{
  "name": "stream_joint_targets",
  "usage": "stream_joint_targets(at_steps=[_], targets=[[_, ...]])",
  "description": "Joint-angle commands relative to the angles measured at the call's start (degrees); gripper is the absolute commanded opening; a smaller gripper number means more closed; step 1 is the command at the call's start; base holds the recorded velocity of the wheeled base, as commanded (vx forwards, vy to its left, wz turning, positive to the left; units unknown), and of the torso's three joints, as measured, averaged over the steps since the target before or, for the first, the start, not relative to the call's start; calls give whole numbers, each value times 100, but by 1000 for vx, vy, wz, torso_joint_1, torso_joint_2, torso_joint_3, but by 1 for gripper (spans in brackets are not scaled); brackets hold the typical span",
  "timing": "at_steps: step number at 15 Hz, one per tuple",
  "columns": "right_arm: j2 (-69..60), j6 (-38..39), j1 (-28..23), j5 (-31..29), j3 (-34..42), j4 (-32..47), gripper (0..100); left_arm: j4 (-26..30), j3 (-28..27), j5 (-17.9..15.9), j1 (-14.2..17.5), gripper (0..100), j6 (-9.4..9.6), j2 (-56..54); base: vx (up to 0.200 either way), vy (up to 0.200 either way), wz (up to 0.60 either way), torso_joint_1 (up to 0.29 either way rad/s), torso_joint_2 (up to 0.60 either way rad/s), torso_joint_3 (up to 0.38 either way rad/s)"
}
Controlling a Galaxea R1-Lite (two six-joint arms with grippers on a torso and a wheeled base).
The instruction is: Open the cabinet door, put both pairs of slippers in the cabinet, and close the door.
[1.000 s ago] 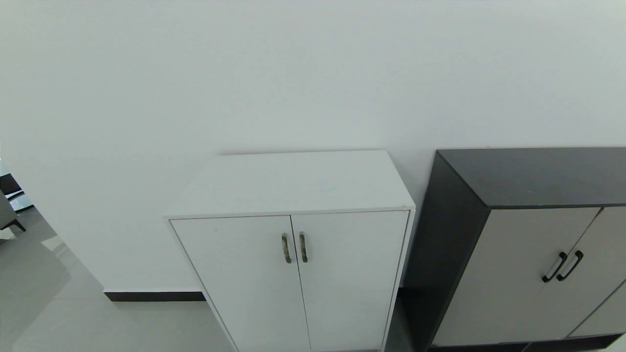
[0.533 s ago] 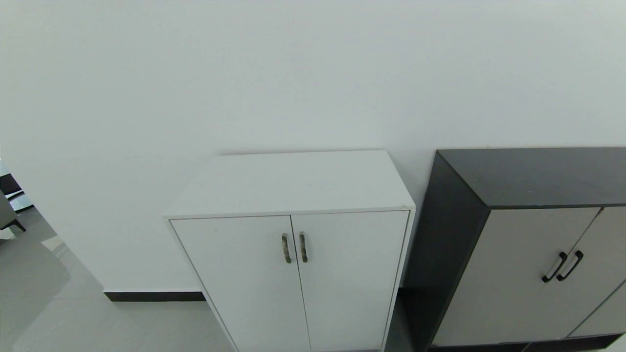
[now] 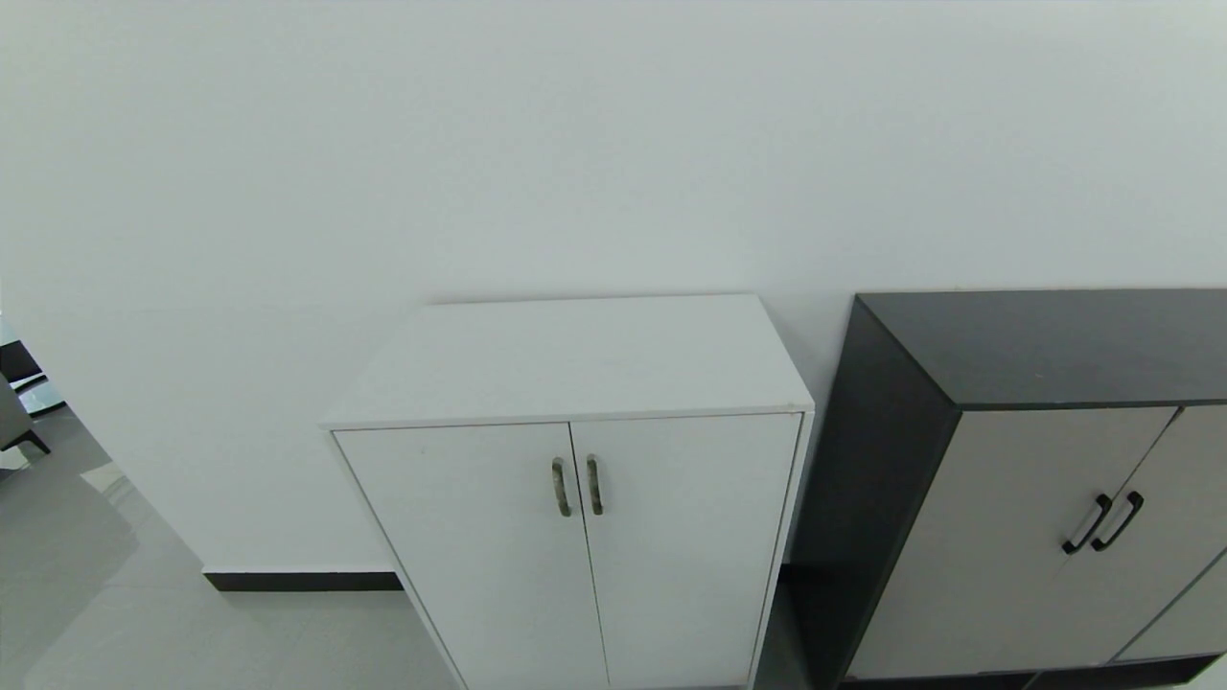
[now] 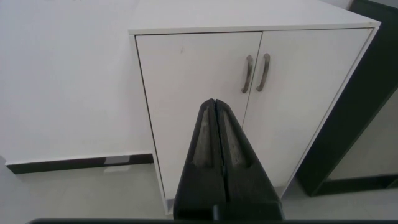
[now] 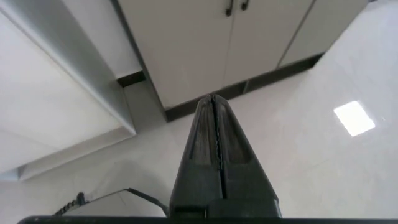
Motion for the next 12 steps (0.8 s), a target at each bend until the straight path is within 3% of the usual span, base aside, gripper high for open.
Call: stream_joint_targets(at_steps=[1,4,12], targets=[[-57,2,524,23,0,4,0,-5,0,-1,0,0,-1,-1,0,0,0,0,0,0],[-1393,-6,1192,23,0,4,0,-5,0,-1,0,0,-1,-1,0,0,0,0,0,0],[-2079,2,1315,23,0,4,0,-5,0,8,0,0,-10,-1,0,0,0,0,0,0]])
